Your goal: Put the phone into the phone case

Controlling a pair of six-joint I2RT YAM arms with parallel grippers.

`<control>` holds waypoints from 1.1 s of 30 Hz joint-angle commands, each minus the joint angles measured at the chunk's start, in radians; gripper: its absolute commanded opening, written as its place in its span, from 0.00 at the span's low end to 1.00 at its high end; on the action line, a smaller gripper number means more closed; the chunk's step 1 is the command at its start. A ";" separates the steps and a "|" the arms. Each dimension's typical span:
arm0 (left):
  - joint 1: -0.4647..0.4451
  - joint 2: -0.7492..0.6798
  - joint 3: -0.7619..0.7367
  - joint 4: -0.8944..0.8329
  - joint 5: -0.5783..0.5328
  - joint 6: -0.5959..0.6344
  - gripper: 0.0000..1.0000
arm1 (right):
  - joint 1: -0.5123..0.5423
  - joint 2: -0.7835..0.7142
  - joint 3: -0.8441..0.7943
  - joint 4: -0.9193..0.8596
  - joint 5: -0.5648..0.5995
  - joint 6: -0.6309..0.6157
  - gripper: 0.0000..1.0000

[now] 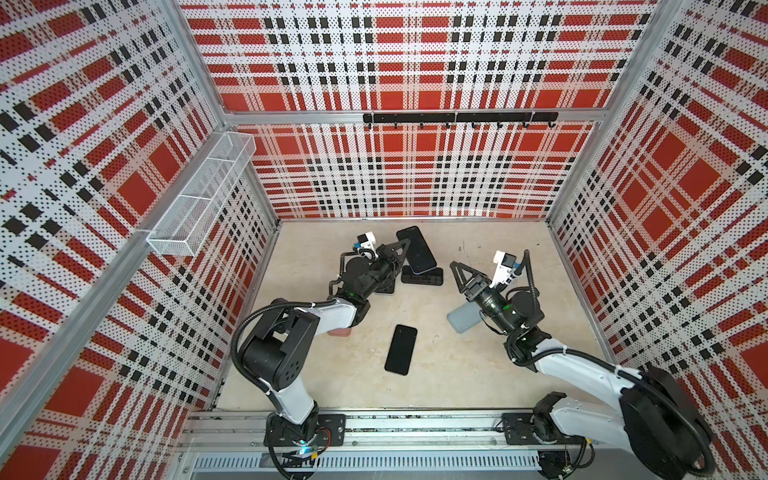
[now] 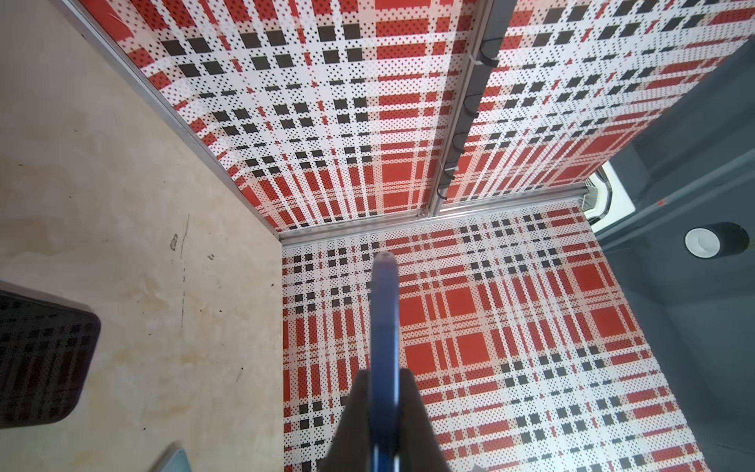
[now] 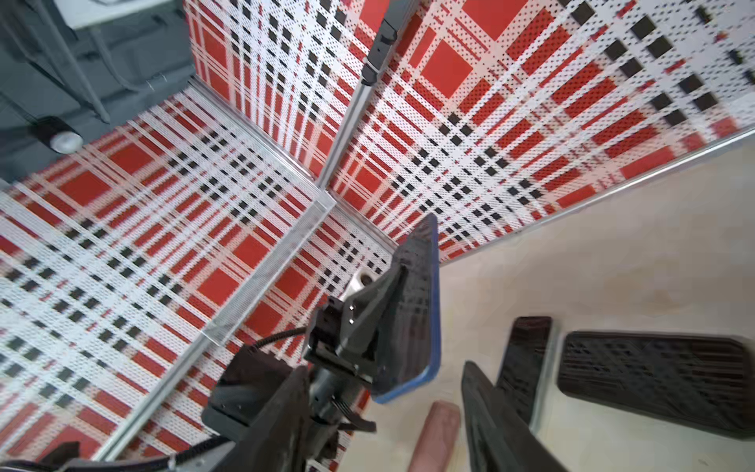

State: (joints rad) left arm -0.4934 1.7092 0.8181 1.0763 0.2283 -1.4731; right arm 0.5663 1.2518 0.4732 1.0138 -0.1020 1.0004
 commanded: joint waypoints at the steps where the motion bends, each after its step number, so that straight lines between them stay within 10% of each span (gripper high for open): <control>1: -0.014 0.005 0.000 0.166 -0.036 -0.044 0.00 | -0.003 0.116 0.041 0.339 -0.020 0.249 0.63; 33: -0.031 0.030 -0.015 0.240 -0.014 0.009 0.00 | 0.032 0.442 0.188 0.405 -0.077 0.465 0.43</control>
State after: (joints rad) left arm -0.5186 1.7378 0.7776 1.2221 0.1997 -1.4784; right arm 0.5900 1.6772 0.6292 1.3579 -0.1490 1.4174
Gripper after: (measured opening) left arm 0.113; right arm 0.438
